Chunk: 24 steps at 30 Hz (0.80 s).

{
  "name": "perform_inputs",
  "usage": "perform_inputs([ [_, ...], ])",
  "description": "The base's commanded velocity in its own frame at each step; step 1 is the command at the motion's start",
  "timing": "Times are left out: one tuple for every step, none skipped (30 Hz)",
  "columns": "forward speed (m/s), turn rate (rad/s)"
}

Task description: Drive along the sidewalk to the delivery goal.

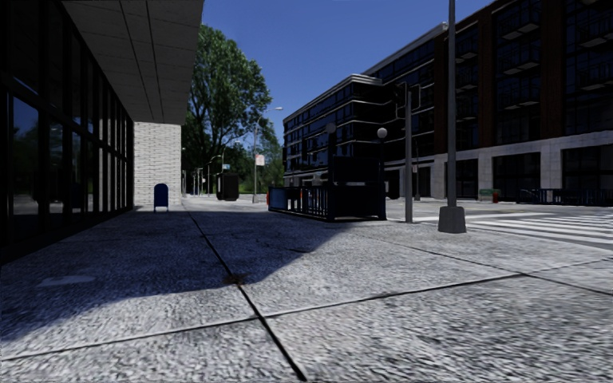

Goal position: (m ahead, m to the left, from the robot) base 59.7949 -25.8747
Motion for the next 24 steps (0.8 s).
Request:
perform_inputs([
  [2.0,-0.5],
  [2.0,-0.5],
  [2.0,-0.5],
  [2.0,-0.5],
  [2.0,-0.5],
  [2.0,-0.5],
  [2.0,-0.5],
  [2.0,-0.5],
  [2.0,-0.5],
  [2.0,-0.5],
  [2.0,-0.5],
  [2.0,-0.5],
  [2.0,-0.56],
  [2.0,-0.61],
  [2.0,-0.61],
  [2.0,-0.61],
  [2.0,-0.62],
  [2.0,-0.62],
  [2.0,-0.62],
  [2.0,-0.62],
  [2.0,-0.62],
  [2.0,-0.62],
  [2.0,-0.62],
  [2.0,-0.62],
])
